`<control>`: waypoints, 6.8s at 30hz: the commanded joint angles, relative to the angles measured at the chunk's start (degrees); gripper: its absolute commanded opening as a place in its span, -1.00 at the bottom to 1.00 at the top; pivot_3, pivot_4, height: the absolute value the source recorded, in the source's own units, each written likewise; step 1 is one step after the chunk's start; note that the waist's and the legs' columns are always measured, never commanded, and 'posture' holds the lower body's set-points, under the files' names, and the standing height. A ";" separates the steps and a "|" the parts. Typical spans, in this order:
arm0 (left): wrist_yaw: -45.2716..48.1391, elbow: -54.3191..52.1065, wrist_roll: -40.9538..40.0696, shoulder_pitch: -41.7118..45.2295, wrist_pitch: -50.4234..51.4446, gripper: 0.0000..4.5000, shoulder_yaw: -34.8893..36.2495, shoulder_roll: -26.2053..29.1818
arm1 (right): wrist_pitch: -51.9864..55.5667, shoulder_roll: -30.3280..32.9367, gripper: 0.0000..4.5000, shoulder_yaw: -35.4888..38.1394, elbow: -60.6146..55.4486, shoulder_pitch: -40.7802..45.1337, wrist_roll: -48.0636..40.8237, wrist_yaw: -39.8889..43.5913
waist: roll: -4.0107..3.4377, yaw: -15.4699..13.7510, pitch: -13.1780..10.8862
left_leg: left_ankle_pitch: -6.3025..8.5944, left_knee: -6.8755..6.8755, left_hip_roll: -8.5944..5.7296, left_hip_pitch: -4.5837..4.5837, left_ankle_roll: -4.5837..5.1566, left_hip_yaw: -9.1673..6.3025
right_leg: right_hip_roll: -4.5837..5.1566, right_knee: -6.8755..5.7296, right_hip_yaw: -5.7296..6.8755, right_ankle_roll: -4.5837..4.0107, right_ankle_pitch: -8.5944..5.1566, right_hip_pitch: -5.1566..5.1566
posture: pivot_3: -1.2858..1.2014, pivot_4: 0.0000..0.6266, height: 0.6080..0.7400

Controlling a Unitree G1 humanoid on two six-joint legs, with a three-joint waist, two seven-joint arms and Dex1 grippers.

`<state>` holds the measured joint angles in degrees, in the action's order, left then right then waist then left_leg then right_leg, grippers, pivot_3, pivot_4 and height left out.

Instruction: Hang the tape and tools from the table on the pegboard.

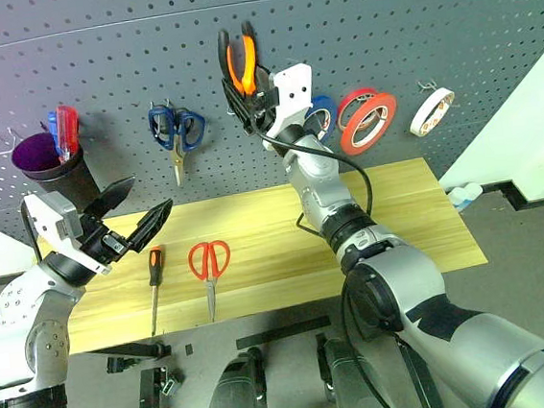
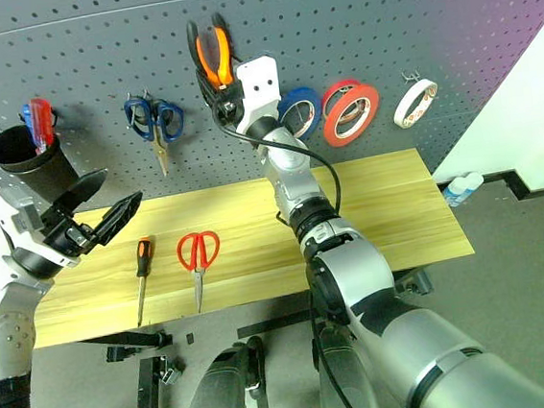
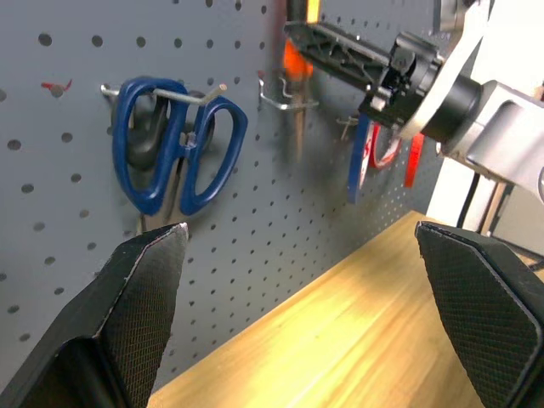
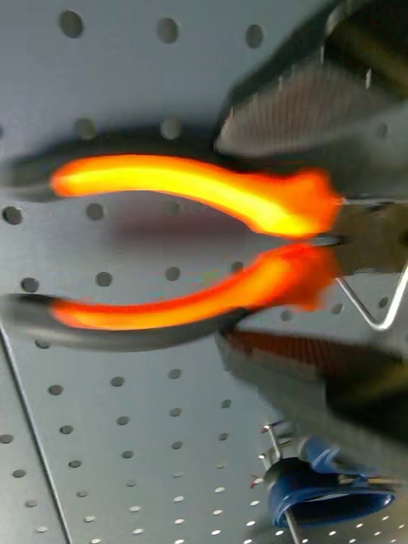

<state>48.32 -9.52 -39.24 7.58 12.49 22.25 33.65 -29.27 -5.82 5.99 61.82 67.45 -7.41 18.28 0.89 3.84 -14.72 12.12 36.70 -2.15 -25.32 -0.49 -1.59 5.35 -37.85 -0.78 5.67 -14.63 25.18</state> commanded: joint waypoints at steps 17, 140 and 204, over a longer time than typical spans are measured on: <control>-0.20 2.60 3.24 1.91 -3.71 1.00 -1.41 -2.20 | 10.73 4.25 0.98 -8.64 -40.00 -17.23 3.14 2.46 | 0.06 -0.16 0.05 | -0.03 -0.60 -0.02 -0.02 -0.05 0.02 | -0.02 0.53 0.05 0.03 0.01 0.05 | 0.03 -0.32 0.80; -11.19 -8.60 4.75 -4.77 -0.60 -0.89 4.61 -12.29 | 41.23 41.12 1.00 -7.66 -76.13 -50.86 -16.53 40.15 | 0.32 -3.57 0.35 | 0.10 0.37 -0.06 0.02 0.11 -0.37 | 0.19 0.81 0.63 -0.01 0.07 -0.83 | 0.04 -0.39 0.80; -19.46 26.49 29.36 20.36 -18.37 0.08 -14.85 -10.04 | 53.29 38.58 1.00 -2.25 -86.06 -47.41 -33.15 32.95 | 0.45 -4.24 1.02 | 0.07 0.65 -0.07 0.04 0.13 -0.31 | -0.12 0.46 0.71 0.28 0.25 -0.83 | 0.01 -0.51 0.80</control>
<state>28.31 19.84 -8.57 27.79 -5.87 6.26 23.22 24.62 32.60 3.48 -22.47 19.91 -40.64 51.04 1.34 -0.40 -13.70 12.19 37.35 -2.22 -25.28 -0.36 -1.90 5.22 -37.40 -0.08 5.96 -14.38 24.35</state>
